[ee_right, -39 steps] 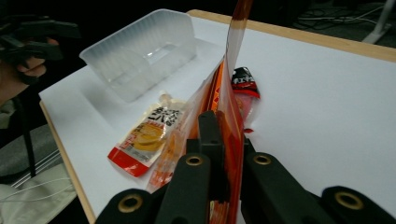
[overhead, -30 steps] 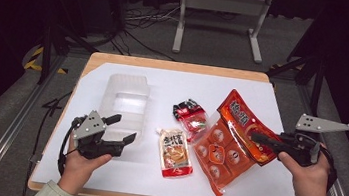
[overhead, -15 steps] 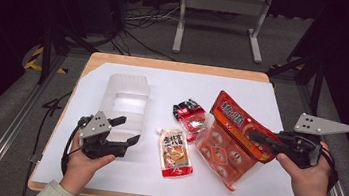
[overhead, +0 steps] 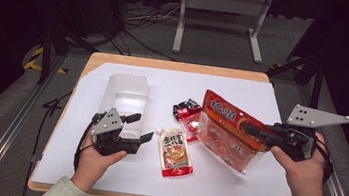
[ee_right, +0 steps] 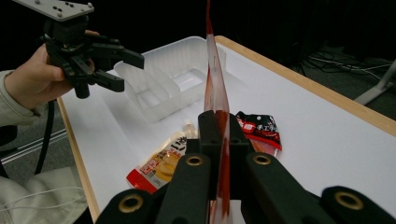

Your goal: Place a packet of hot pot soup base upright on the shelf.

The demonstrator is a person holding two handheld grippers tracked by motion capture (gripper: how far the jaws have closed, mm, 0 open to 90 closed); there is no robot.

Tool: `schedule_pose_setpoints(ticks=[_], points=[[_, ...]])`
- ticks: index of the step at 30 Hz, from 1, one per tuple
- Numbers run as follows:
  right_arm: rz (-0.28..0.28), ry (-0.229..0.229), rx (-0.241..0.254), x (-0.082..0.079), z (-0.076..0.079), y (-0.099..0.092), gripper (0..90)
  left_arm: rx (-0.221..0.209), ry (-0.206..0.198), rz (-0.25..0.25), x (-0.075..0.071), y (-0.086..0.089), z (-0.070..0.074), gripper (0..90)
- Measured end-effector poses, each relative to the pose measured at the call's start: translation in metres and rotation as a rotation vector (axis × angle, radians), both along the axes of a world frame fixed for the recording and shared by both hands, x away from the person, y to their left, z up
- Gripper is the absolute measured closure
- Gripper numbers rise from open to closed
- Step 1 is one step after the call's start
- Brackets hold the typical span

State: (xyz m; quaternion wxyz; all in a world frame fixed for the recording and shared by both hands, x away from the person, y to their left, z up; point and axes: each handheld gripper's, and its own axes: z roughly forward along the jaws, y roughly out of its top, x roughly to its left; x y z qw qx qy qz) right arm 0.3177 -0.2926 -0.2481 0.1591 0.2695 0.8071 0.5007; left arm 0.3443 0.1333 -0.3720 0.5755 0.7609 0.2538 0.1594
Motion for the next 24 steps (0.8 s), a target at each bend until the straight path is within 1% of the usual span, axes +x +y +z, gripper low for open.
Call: schedule_pose_setpoints(ticks=[1, 2, 3, 5, 6, 7, 8, 9, 10, 11, 12, 13, 14, 15, 17, 18, 21, 22, 23, 24], points=[[0.006, 0.0, 0.002, 0.0, 0.002, 0.002, 90.0, -0.008, 0.002, -0.019, 0.001, -0.002, 0.0, 28.4], [0.011, -0.003, 0.002, 0.001, 0.003, 0.003, 90.0, -0.003, 0.012, -0.029, 0.003, -0.006, 0.0, 26.9], [0.019, -0.007, 0.004, 0.001, 0.005, 0.006, 90.0, 0.007, 0.02, -0.028, 0.004, -0.008, 0.001, 22.2], [0.035, -0.012, 0.005, 0.002, 0.007, 0.01, 90.0, 0.005, 0.028, -0.035, 0.005, -0.01, 0.002, 20.3], [0.043, -0.013, 0.008, 0.002, 0.008, 0.012, 90.0, -0.005, 0.071, -0.065, 0.007, -0.014, 0.004, 20.7], [0.05, -0.015, 0.01, 0.002, 0.009, 0.015, 90.0, -0.007, 0.08, -0.08, 0.008, -0.016, 0.005, 21.2], [0.057, -0.017, 0.011, 0.002, 0.009, 0.017, 90.0, -0.01, 0.074, -0.098, 0.009, -0.018, 0.006, 20.6], [0.062, -0.019, 0.011, 0.002, 0.01, 0.02, 90.0, -0.01, 0.064, -0.107, 0.01, -0.02, 0.006, 20.6], [0.067, -0.021, 0.01, 0.003, 0.011, 0.022, 90.0, -0.012, 0.062, -0.116, 0.011, -0.022, 0.007, 20.2], [0.071, -0.022, 0.009, 0.003, 0.011, 0.025, 90.0, -0.009, 0.057, -0.12, 0.012, -0.024, 0.007, 20.0], [0.076, -0.024, 0.01, 0.004, 0.012, 0.027, 90.0, -0.007, 0.05, -0.113, 0.013, -0.027, 0.008, 17.9], [0.08, -0.025, 0.009, 0.004, 0.012, 0.03, 90.0, -0.014, 0.045, -0.111, 0.014, -0.028, 0.008, 16.2], [0.083, -0.026, 0.007, 0.005, 0.013, 0.032, 90.0, -0.034, 0.038, -0.119, 0.016, -0.03, 0.007, 15.4], [0.087, -0.028, 0.007, 0.005, 0.014, 0.034, 90.0, -0.045, 0.029, -0.126, 0.017, -0.032, 0.007, 15.2], [0.09, -0.029, 0.008, 0.006, 0.014, 0.035, 90.0, -0.052, 0.026, -0.126, 0.018, -0.034, 0.006, 15.2], [0.094, -0.03, 0.011, 0.007, 0.015, 0.038, 90.0, -0.064, 0.038, -0.146, 0.021, -0.038, 0.006, 14.7], [0.104, -0.029, 0.016, 0.008, 0.014, 0.041, 90.0, -0.063, 0.043, -0.155, 0.023, -0.043, 0.005, 12.7], [0.108, -0.029, 0.018, 0.008, 0.014, 0.042, 90.0, -0.074, 0.053, -0.168, 0.024, -0.046, 0.004, 12.0], [0.115, -0.028, 0.021, 0.009, 0.014, 0.044, 90.0, -0.077, 0.059, -0.176, 0.024, -0.048, 0.003, 11.4], [0.12, -0.029, 0.025, 0.009, 0.013, 0.045, 90.0, -0.077, 0.049, -0.192, 0.025, -0.049, 0.002, 9.0]])
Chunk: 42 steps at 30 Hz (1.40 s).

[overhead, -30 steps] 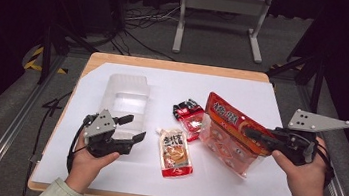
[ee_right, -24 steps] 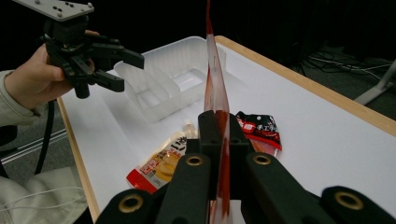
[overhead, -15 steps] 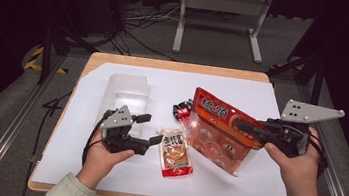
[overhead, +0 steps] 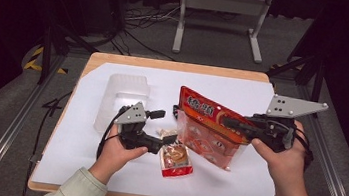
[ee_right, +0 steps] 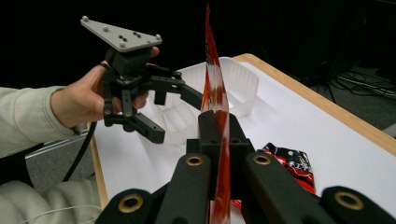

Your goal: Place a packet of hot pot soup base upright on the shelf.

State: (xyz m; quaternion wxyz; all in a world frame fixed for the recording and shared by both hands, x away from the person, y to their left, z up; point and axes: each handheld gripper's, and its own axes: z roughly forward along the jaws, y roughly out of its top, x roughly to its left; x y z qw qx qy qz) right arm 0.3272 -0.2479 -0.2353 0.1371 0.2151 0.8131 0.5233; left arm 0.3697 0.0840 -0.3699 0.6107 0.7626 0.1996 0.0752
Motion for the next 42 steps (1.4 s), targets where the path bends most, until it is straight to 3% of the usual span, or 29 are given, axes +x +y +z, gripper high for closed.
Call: schedule_pose_setpoints(ticks=[1, 4, 8, 9, 13, 19, 23, 32, 34, 37, 42], points=[[0.004, 0.002, 0.005, 0.001, -0.001, 0.001, 90.0, -0.01, -0.022, -0.017, 0.002, -0.002, -0.001, 6.4], [0.019, 0.004, 0.027, 0.002, -0.008, 0.005, 90.0, -0.053, -0.013, -0.064, 0.008, -0.006, -0.003, 5.2], [0.04, 0.005, 0.037, 0.004, -0.017, 0.013, 90.0, -0.06, 0.004, -0.073, 0.014, -0.012, -0.006, 5.2], [0.047, 0.0, 0.036, 0.004, -0.019, 0.015, 90.0, -0.07, 0.013, -0.096, 0.017, -0.016, -0.009, 5.1], [0.054, -0.006, 0.029, 0.006, -0.022, 0.022, 90.0, -0.072, 0.013, -0.098, 0.024, -0.026, -0.015, 5.3], [0.064, -0.009, 0.046, 0.007, -0.025, 0.026, 90.0, -0.083, 0.006, -0.18, 0.025, -0.036, -0.019, 5.9], [0.064, -0.013, 0.062, 0.006, -0.025, 0.025, 90.0, -0.069, 0.011, -0.2, 0.025, -0.04, -0.022, 9.8], [0.065, -0.015, 0.092, 0.005, -0.026, 0.022, 90.0, -0.191, -0.044, -0.305, 0.023, -0.042, -0.021, 29.0], [0.065, -0.016, 0.101, 0.006, -0.027, 0.021, 90.0, -0.192, -0.055, -0.317, 0.022, -0.041, -0.021, 34.7], [0.061, -0.018, 0.108, 0.006, -0.027, 0.02, 90.0, -0.196, -0.033, -0.352, 0.02, -0.04, -0.021, 44.4], [0.06, -0.015, 0.121, 0.006, -0.028, 0.018, 90.0, -0.192, -0.036, -0.372, 0.019, -0.039, -0.021, 59.4]])
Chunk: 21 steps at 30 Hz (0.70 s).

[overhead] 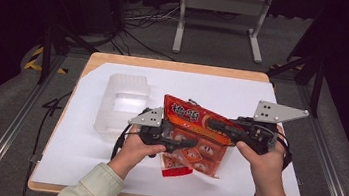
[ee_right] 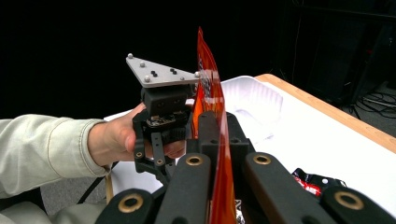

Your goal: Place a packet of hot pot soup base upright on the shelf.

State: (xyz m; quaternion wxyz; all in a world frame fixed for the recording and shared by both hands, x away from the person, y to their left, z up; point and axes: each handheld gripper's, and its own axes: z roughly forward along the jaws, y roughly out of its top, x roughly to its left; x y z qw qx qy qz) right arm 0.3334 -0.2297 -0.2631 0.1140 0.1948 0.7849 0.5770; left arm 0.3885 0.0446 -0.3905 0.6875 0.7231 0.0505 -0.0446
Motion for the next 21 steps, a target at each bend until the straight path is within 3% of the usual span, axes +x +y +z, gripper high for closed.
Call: schedule_pose_setpoints(ticks=[7, 21], points=[[-0.012, -0.001, 0.002, 0.0012, -0.0019, -0.0037, 90.0, 0.01, 0.008, -0.04, -0.0019, 0.0021, 0.0027, 70.2], [-0.015, -0.014, -0.001, 0.0036, -0.0049, -0.0024, 89.8, 0.043, 0.044, -0.028, -0.0029, 0.0061, 0.0065, 71.3]])
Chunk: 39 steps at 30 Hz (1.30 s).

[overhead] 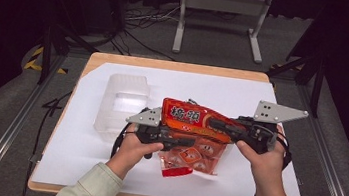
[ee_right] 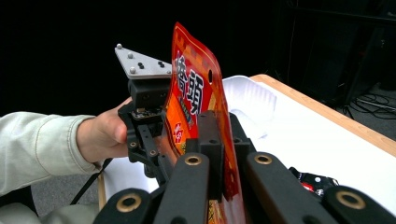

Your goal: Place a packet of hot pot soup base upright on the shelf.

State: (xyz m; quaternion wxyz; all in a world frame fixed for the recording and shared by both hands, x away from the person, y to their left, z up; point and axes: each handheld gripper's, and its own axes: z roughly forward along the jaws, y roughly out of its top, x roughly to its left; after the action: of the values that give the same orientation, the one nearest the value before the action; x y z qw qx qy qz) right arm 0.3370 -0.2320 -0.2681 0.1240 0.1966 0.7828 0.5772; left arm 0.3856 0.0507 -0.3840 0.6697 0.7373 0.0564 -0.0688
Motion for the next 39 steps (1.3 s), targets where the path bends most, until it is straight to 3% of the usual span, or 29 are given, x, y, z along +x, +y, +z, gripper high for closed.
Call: schedule_pose_setpoints(ticks=[3, 10, 18, 21, 26, 30, 39], points=[[0.003, -0.003, 0.008, 0.001, 0.0, -0.001, 87.6, 0.005, -0.014, 0.011, -0.001, 0.001, 0.002, 71.4], [-0.02, -0.001, 0.027, 0.001, 0.0, -0.002, 67.3, 0.051, -0.032, 0.015, -0.003, 0.003, 0.006, 71.5], [-0.07, 0.003, 0.045, 0.001, -0.001, -0.013, 49.0, 0.035, -0.035, 0.046, 0.003, 0.016, 0.013, 71.5], [-0.081, -0.018, 0.021, 0.0, -0.003, -0.017, 44.4, 0.03, -0.036, 0.061, 0.005, 0.023, 0.017, 71.5], [-0.106, -0.029, 0.006, -0.001, -0.006, -0.025, 40.8, 0.033, -0.052, 0.1, 0.009, 0.035, 0.022, 71.5], [-0.139, -0.032, -0.006, -0.001, -0.013, -0.041, 38.9, 0.015, -0.041, 0.122, 0.012, 0.047, 0.025, 71.5], [-0.207, -0.003, -0.019, 0.004, -0.033, -0.066, 36.7, 0.004, -0.057, 0.157, 0.013, 0.063, 0.032, 71.5]])
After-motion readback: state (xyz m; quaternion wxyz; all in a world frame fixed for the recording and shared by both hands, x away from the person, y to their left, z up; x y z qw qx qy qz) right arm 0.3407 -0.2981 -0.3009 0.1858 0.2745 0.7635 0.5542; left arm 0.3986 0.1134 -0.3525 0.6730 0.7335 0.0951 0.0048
